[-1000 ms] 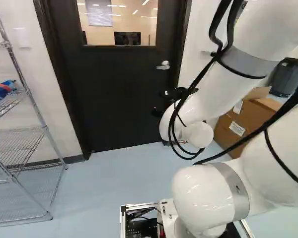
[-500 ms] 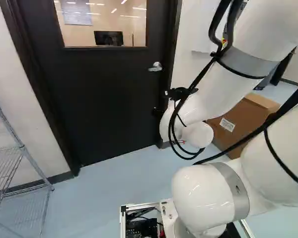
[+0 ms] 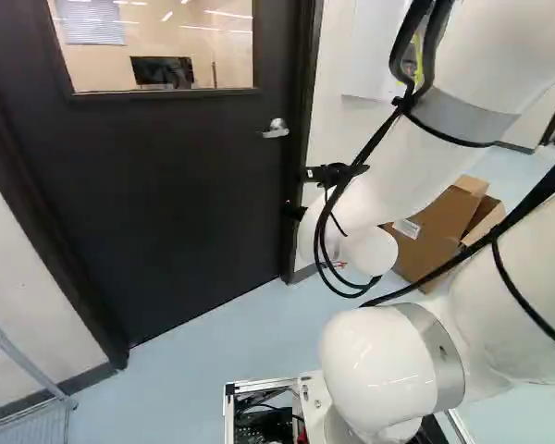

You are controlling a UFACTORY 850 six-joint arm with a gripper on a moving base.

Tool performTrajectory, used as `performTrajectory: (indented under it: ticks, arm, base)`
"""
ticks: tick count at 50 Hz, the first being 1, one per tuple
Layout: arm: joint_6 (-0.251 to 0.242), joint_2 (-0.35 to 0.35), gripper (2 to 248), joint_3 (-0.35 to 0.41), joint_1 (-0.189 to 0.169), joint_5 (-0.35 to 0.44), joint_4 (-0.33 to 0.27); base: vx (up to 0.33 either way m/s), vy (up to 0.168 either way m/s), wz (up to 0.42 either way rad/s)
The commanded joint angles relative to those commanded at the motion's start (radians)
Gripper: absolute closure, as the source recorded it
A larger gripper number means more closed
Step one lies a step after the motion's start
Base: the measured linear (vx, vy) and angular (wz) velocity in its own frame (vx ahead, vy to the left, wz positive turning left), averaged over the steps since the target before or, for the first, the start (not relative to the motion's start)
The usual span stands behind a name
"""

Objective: Open the door and move inside

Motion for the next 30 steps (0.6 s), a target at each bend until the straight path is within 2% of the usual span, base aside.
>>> performTrajectory:
  ticks: [9, 30]
  arm:
    - [0.0, 0.0, 3, 0.0, 0.0, 0.0, 0.0]
    - [0.0, 0.0, 3, 0.0, 0.0, 0.0, 0.0]
  base:
    - [0.121, 0.148, -0.184]
    - [0.122, 0.171, -0.027]
